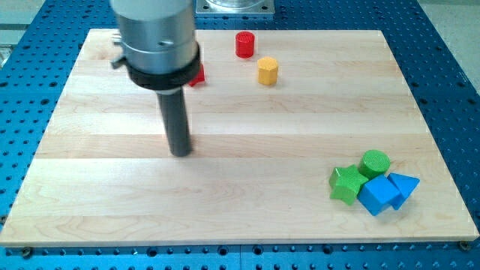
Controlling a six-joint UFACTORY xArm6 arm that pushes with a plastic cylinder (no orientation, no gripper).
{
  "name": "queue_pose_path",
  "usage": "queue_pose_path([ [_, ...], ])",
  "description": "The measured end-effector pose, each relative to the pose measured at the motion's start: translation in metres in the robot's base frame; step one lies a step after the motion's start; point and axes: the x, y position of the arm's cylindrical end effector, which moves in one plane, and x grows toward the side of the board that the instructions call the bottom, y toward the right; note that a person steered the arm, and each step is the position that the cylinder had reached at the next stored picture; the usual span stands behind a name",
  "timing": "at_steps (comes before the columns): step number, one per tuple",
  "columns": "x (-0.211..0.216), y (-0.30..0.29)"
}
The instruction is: Move the heart bottom left side of the red star
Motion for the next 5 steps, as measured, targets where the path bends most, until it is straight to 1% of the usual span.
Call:
queue_pose_path([
  [1, -0.016, -0.006],
  [2, 0.003, 0.008],
  [3, -0.016, 0.02],
  [4, -0.047, 0.02],
  [5, -0.045, 0.051],
])
